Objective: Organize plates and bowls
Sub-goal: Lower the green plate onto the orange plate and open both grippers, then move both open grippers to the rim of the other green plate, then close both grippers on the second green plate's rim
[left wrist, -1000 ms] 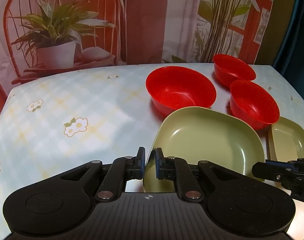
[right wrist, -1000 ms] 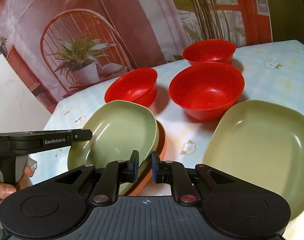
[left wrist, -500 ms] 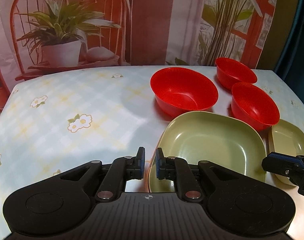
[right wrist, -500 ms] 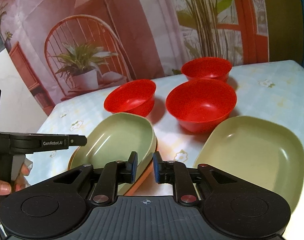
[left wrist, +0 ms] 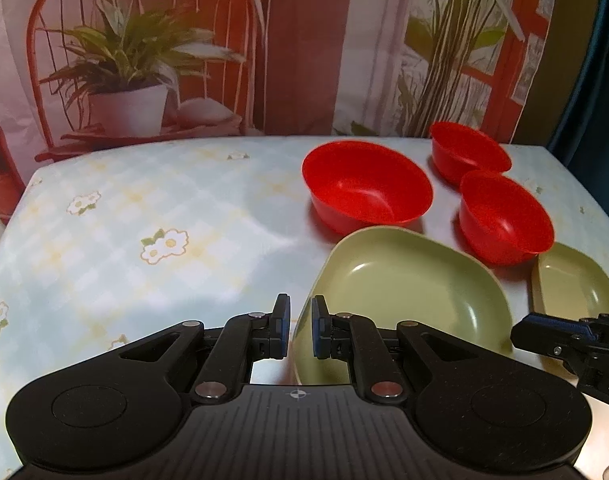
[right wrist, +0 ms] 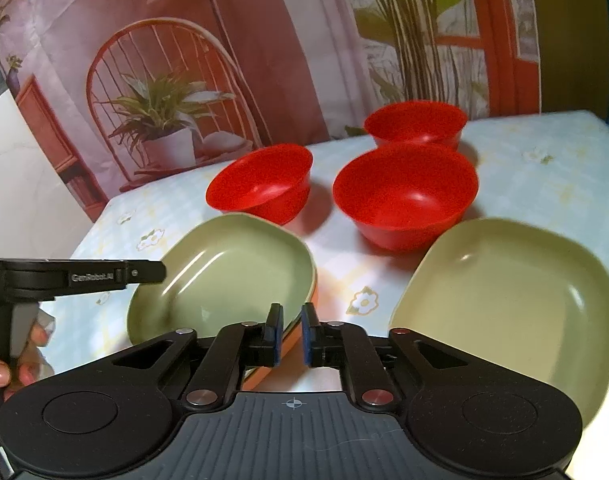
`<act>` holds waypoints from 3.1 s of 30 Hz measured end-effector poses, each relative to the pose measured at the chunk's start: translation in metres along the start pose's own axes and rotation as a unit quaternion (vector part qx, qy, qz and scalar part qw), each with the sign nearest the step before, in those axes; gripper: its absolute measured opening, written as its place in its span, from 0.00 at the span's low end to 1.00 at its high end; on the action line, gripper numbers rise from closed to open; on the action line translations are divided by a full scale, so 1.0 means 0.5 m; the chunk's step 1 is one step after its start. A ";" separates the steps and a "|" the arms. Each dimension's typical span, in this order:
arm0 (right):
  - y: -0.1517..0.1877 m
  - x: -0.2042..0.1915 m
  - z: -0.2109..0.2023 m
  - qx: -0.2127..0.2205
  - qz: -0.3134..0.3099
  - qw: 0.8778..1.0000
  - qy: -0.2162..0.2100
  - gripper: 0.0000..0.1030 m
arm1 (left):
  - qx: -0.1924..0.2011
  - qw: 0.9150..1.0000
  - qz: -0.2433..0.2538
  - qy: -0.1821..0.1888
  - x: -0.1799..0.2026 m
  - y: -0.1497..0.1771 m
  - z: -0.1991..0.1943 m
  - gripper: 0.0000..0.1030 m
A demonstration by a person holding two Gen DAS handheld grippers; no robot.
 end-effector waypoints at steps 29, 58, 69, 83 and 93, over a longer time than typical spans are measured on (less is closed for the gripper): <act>-0.017 0.213 -0.134 0.046 -0.075 0.993 0.074 0.24 | 0.024 0.999 0.002 0.045 0.214 0.025 -0.054 0.35; -0.007 0.366 -0.110 0.055 -0.003 0.995 0.082 0.23 | -0.036 0.991 0.003 0.125 0.349 0.065 0.050 0.30; 0.008 0.372 -0.088 0.054 0.016 0.996 0.073 0.07 | -0.029 0.991 -0.020 0.130 0.352 0.077 0.056 0.16; 0.030 0.372 -0.098 0.053 0.032 0.996 0.069 0.07 | -0.024 0.993 -0.007 0.115 0.356 0.087 0.047 0.16; 0.047 0.351 -0.110 0.041 0.035 0.996 0.072 0.07 | -0.022 0.993 -0.007 0.119 0.341 0.098 0.031 0.16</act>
Point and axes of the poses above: each gripper's, at about its wrist camera, not at the fingertips, and z roughly the way its jaws point, x to its right, y to its underside, the point moved 5 cm from there along z, roughly the way its jaws point, and after that the axes turned 11 degrees about -x, right-handed, at the moved point
